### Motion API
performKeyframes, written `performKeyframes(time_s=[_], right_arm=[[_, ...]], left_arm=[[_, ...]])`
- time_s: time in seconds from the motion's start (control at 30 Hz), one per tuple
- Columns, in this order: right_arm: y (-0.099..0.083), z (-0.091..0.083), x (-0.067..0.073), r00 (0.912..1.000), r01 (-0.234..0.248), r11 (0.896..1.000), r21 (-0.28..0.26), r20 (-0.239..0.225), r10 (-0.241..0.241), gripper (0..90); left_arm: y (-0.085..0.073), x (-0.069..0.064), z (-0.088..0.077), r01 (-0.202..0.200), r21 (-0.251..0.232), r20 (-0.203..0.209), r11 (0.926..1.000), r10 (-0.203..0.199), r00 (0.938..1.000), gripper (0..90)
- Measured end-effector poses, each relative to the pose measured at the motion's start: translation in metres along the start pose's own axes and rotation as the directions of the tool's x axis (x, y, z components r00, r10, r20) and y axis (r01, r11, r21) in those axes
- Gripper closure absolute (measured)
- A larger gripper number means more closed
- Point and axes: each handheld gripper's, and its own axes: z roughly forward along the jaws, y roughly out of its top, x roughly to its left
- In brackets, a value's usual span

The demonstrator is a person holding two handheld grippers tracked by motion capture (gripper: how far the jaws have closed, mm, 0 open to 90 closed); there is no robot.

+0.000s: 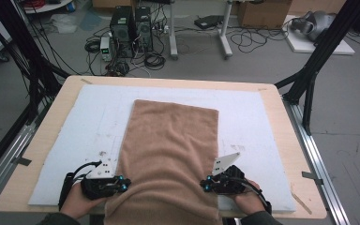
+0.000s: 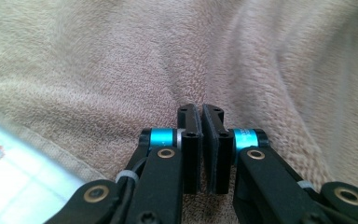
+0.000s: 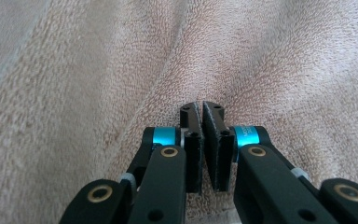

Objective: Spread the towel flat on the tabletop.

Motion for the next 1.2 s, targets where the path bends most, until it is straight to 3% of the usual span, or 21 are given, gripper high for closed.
performKeyframes(time_s=[0.13,0.23,0.3,0.33,0.43,0.5,0.63,0.77,0.8,0.9,1.0,1.07,1.1,1.13,1.2], right_arm=[[-0.005,-0.012,0.006,0.9999,0.016,1.0,0.001,0.001,-0.016,86.9],[-0.009,-0.022,0.008,1.0,-0.001,0.999,-0.04,0.01,0.001,84.5],[-0.009,-0.024,0.007,0.9997,-0.01,0.999,-0.044,0.024,0.011,76.5],[-0.009,-0.023,0.006,0.9997,-0.016,0.999,-0.042,0.019,0.017,75.7],[-0.008,-0.015,0.003,0.9997,-0.022,0.999,-0.03,0.013,0.022,72.4],[-0.008,-0.008,0.002,0.9998,-0.014,1.0,-0.018,0.011,0.014,72.9],[-0.008,-0.005,0.003,1.0,-0.006,1.0,-0.014,0.004,0.006,85.6],[-0.008,-0.013,0.013,0.9983,0.041,0.999,-0.012,-0.04,-0.042,89.3],[-0.008,-0.016,0.016,0.9979,0.044,0.999,-0.023,-0.046,-0.045,87.9],[-0.007,-0.024,0.014,0.9995,0.03,0.998,-0.046,-0.005,-0.031,79.7],[-0.003,-0.018,0.003,0.9999,0.008,0.999,-0.046,0.015,-0.008,69.9],[0.001,-0.01,-0.005,0.9997,-0.022,0.999,-0.048,0.01,0.023,67.3],[0.002,-0.005,-0.008,0.9998,-0.015,0.999,-0.046,0.009,0.015,67.0],[0.004,0.0,-0.009,0.9999,-0.015,0.999,-0.036,0.001,0.015,69.0],[0.005,0.008,-0.01,0.9999,-0.008,1.0,-0.027,-0.008,0.008,79.9]], left_arm=[[-0.001,-0.011,-0.004,-0.021,-0.007,0.042,0.9998,0.021,0.9989,85.6],[0.0,-0.008,-0.009,-0.002,-0.026,0.014,0.9996,0.002,0.9999,81.3],[0.002,-0.002,-0.009,0.015,-0.023,-0.01,0.9996,-0.016,0.9998,68.8],[0.002,0.001,-0.007,0.019,-0.023,-0.012,0.9996,-0.019,0.9998,67.5],[0.0,0.0,0.0,0.01,0.007,-0.006,0.9999,-0.01,0.9999,71.7],[-0.001,0.0,0.0,0.004,-0.003,-0.016,1.0,-0.004,0.9999,78.0],[-0.004,-0.004,-0.003,0.004,-0.01,-0.013,0.9999,-0.004,0.9999,84.0],[-0.006,-0.016,-0.014,-0.014,-0.027,0.03,0.9995,0.015,0.9994,83.0],[-0.006,-0.017,-0.018,-0.014,-0.039,0.026,0.9991,0.015,0.9995,79.2],[-0.001,-0.011,-0.023,-0.004,-0.054,-0.012,0.9985,0.003,0.9999,64.1],[0.005,0.001,-0.016,-0.006,-0.056,-0.048,0.9984,0.004,0.9989,63.1],[0.006,0.007,-0.004,0.007,-0.028,-0.043,0.9996,-0.008,0.999,62.2],[0.005,0.008,0.001,0.007,0.003,-0.029,1.0,-0.007,0.9996,63.0],[0.003,0.007,0.005,-0.01,-0.006,-0.043,0.9999,0.01,0.999,68.1],[0.002,0.007,0.004,0.011,-0.014,-0.038,0.9998,-0.012,0.9992,80.0]])
